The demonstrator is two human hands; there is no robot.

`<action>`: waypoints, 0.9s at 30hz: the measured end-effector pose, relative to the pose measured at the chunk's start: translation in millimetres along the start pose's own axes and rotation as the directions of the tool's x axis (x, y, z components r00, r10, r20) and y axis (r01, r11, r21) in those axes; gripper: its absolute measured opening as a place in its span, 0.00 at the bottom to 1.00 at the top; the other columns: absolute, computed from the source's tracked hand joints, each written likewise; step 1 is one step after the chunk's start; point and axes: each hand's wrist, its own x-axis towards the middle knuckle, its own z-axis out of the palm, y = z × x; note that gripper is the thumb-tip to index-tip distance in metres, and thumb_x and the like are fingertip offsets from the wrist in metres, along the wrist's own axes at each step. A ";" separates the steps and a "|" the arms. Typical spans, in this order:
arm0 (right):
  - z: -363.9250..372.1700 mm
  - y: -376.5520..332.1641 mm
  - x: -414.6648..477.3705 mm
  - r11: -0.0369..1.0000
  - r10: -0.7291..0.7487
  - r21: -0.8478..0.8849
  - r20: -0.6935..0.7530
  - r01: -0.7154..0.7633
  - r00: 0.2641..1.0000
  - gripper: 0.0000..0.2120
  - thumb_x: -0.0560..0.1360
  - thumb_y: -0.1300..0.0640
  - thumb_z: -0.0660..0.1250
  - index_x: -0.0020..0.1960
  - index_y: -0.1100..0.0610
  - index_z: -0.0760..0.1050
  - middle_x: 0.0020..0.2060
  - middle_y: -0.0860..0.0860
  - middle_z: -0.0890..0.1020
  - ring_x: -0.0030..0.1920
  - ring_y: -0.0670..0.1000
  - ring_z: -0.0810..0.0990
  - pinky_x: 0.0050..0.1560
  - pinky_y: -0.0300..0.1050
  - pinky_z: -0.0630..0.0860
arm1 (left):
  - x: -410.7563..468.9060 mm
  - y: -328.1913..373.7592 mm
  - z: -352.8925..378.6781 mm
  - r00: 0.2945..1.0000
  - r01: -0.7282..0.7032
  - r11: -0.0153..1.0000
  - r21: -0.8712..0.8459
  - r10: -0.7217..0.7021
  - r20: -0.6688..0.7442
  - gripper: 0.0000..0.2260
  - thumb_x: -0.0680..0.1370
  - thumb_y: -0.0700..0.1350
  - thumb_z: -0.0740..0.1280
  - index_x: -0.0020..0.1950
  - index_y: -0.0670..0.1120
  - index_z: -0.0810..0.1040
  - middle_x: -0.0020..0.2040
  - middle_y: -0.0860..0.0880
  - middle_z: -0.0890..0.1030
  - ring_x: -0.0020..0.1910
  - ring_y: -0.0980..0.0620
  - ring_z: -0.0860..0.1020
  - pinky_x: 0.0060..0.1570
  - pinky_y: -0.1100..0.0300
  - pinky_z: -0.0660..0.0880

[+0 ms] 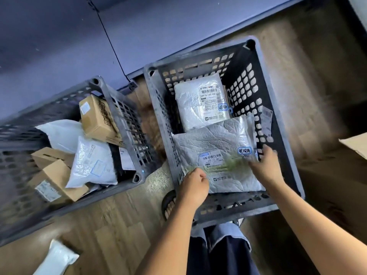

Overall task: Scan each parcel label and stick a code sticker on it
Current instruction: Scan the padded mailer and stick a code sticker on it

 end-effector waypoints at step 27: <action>184.0 -232.0 -357.9 0.730 -0.485 -0.066 0.651 0.680 0.584 0.22 0.78 0.59 0.60 0.71 0.52 0.65 0.62 0.56 0.75 0.46 0.54 0.76 0.34 0.39 0.69 | -252.0 -209.6 -190.4 0.748 0.247 0.778 -0.577 -0.532 -0.397 0.13 0.78 0.43 0.59 0.62 0.46 0.71 0.61 0.46 0.75 0.60 0.46 0.75 0.54 0.54 0.72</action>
